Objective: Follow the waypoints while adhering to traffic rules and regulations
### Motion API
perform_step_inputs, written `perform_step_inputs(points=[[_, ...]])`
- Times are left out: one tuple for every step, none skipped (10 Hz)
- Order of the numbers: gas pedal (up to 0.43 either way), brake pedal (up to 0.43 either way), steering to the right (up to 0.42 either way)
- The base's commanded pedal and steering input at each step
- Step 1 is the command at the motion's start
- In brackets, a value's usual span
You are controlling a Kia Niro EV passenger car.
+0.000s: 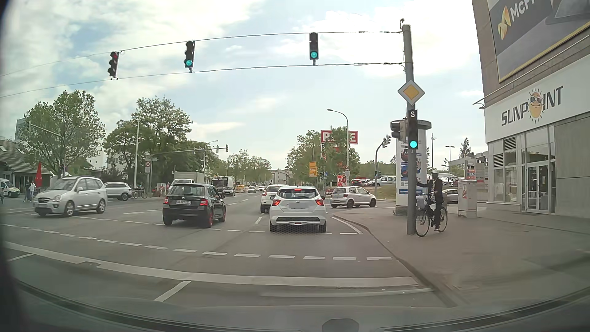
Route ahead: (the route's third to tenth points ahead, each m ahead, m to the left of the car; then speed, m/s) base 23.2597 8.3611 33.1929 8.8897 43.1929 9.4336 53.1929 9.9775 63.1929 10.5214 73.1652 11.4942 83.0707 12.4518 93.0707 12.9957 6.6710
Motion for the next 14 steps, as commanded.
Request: perform_step_inputs(points=[[0.0, 0.171, -0.01], [0.0, 0.165, -0.01], [0.0, 0.165, -0.01], [0.0, 0.165, -0.01], [0.0, 0.165, -0.009], [0.0, 0.165, -0.01], [0.0, 0.171, -0.011], [0.0, 0.171, -0.011], [0.0, 0.171, -0.011], [0.0, 0.159, -0.011], [0.0, 0.018, -0.011], [0.0, 0.018, -0.011], [0.0, 0.018, -0.011], [0.0, 0.018, -0.011]])
